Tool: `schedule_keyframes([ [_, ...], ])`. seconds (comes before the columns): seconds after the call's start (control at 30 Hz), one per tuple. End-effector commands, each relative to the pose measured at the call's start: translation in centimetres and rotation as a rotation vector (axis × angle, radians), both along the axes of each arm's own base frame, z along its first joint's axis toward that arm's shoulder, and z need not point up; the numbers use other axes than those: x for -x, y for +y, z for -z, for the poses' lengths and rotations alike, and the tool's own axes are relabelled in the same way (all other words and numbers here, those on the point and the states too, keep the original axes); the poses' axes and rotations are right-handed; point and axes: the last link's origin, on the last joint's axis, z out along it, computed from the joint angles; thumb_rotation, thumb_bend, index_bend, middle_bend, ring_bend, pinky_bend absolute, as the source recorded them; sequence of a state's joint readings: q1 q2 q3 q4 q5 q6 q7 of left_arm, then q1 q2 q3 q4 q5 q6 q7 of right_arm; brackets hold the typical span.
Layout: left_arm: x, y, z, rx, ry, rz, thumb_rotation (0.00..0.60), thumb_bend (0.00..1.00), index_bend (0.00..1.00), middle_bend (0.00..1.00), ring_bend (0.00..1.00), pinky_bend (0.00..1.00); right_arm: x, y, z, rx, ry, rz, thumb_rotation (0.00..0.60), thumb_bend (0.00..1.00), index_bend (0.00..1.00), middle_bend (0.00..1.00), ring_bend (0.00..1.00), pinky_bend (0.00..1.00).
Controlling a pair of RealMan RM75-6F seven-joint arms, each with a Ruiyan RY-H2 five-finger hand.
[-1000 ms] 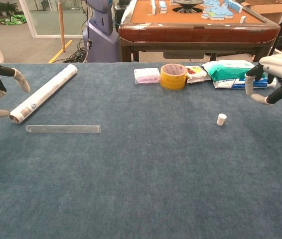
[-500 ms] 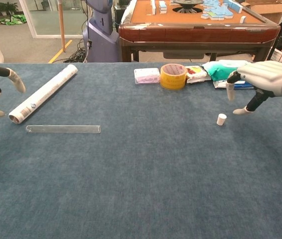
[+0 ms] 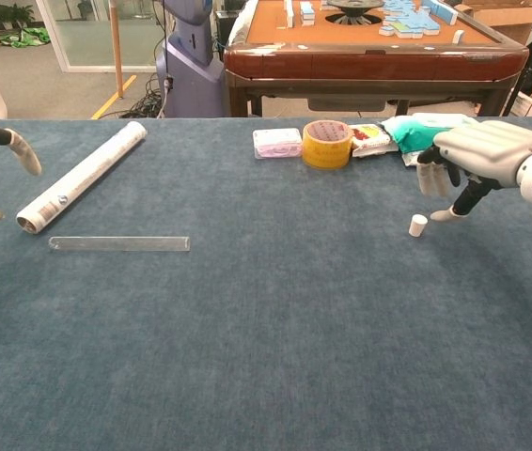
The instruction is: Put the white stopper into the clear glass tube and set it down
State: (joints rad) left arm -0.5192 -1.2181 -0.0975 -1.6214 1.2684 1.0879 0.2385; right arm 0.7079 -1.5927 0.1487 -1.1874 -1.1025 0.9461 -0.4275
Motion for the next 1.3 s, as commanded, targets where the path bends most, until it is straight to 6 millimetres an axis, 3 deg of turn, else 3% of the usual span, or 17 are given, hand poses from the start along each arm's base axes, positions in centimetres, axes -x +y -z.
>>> schedule_keyframes([
  [0.03, 0.1, 0.0, 0.0, 0.001, -0.001, -0.002, 0.6, 0.23, 0.32, 0.85, 0.87, 0.91, -0.1, 0.0, 0.1, -0.004, -0.004, -0.005, 0.6, 0.2, 0.49, 0.67, 0.64, 0.47],
  [0.17, 0.2, 0.0, 0.0, 0.0, -0.002, -0.003, 0.6, 0.23, 0.32, 0.85, 0.87, 0.91, 0.1, -0.1, 0.2, -0.018, -0.01, 0.002, 0.6, 0.2, 0.5, 0.82, 0.82, 0.74],
  [0.3, 0.2, 0.0, 0.1, 0.001, -0.003, -0.005, 0.6, 0.23, 0.32, 0.85, 0.87, 0.91, 0.2, -0.1, 0.3, -0.032, 0.003, 0.014, 0.6, 0.2, 0.51, 0.89, 0.89, 0.83],
  [1.3, 0.8, 0.0, 0.1, -0.002, -0.003, -0.017, 0.6, 0.23, 0.32, 0.85, 0.87, 0.91, 0.0, -0.9, 2.2, -0.067, 0.023, 0.059, 0.6, 0.22, 0.51, 0.89, 0.9, 0.83],
])
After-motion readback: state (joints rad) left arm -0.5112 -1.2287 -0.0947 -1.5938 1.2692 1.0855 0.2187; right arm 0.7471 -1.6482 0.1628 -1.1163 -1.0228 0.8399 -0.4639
